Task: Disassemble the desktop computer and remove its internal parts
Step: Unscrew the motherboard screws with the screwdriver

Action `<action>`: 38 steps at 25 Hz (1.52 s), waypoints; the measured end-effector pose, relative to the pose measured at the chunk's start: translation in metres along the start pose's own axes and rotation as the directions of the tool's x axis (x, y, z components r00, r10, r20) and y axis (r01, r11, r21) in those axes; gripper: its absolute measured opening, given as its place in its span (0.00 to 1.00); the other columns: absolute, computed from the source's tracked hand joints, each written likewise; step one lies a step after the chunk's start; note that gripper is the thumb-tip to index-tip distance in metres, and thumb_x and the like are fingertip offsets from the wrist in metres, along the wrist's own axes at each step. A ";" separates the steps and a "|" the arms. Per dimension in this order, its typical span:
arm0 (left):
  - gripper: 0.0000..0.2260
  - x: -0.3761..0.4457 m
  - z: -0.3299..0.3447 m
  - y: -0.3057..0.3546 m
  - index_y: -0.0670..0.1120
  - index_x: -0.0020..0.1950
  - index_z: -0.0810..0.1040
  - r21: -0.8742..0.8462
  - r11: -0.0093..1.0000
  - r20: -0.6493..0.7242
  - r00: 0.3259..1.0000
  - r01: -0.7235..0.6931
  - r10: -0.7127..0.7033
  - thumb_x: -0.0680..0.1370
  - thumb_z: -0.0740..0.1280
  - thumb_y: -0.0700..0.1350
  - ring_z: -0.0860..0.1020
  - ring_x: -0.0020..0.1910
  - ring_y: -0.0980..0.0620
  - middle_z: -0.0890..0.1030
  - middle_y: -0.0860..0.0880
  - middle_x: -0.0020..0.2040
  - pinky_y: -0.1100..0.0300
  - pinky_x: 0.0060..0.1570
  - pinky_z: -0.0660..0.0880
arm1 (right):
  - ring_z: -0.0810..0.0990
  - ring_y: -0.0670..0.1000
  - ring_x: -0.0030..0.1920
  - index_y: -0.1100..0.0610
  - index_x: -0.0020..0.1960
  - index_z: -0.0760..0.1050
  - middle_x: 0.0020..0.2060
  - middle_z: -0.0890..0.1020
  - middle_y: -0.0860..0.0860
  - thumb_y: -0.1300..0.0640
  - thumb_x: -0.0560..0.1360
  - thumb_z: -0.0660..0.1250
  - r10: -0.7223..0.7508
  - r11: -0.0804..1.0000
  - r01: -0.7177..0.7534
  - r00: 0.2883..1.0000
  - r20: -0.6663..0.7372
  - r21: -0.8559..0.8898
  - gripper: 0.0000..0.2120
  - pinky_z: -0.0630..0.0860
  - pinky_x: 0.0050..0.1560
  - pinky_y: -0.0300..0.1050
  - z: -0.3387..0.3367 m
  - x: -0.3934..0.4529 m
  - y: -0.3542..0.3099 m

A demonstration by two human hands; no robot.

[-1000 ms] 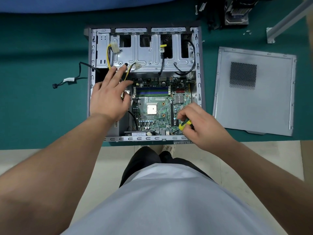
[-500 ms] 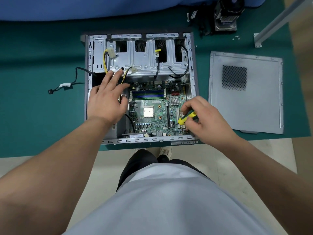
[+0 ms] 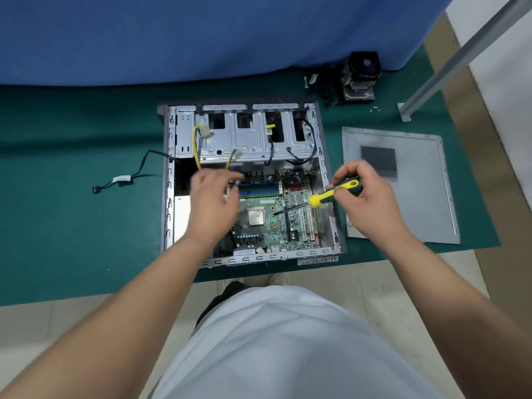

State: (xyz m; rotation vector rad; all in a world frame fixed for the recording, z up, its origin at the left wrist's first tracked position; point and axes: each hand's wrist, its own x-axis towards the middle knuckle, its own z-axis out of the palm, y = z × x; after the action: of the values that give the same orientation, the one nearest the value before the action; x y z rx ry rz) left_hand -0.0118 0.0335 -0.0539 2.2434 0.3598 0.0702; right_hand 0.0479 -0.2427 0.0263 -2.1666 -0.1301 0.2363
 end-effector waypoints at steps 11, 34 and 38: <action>0.11 -0.004 0.009 0.039 0.40 0.56 0.81 -0.486 0.590 0.533 0.753 0.645 -0.385 0.85 0.59 0.35 0.84 0.46 0.47 0.85 0.40 0.49 0.52 0.55 0.83 | 0.84 0.54 0.54 0.39 0.44 0.76 0.47 0.83 0.44 0.53 0.70 0.69 0.135 0.980 -0.100 0.971 -0.199 0.174 0.09 0.79 0.58 0.61 0.020 -0.015 -0.026; 0.15 0.053 0.014 0.121 0.38 0.58 0.82 -0.718 0.130 0.642 0.722 0.684 -0.258 0.73 0.76 0.42 0.87 0.50 0.47 0.86 0.38 0.55 0.63 0.40 0.83 | 0.82 0.43 0.40 0.44 0.46 0.83 0.41 0.85 0.43 0.54 0.73 0.76 -0.019 0.975 0.003 0.997 0.073 0.224 0.05 0.77 0.42 0.34 -0.019 0.070 -0.040; 0.14 0.067 0.031 0.149 0.42 0.58 0.87 -0.700 0.100 0.678 0.701 0.708 -0.220 0.74 0.76 0.46 0.86 0.49 0.52 0.87 0.42 0.55 0.62 0.48 0.82 | 0.83 0.44 0.46 0.44 0.47 0.83 0.43 0.85 0.45 0.55 0.74 0.77 -0.020 0.978 0.003 0.997 0.078 0.209 0.07 0.78 0.48 0.37 -0.013 0.083 -0.026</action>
State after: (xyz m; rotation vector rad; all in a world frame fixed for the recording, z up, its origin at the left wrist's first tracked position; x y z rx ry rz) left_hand 0.0921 -0.0610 0.0347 0.7327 0.6077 -0.4591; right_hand 0.1316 -0.2234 0.0444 -1.9481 -0.1564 0.3163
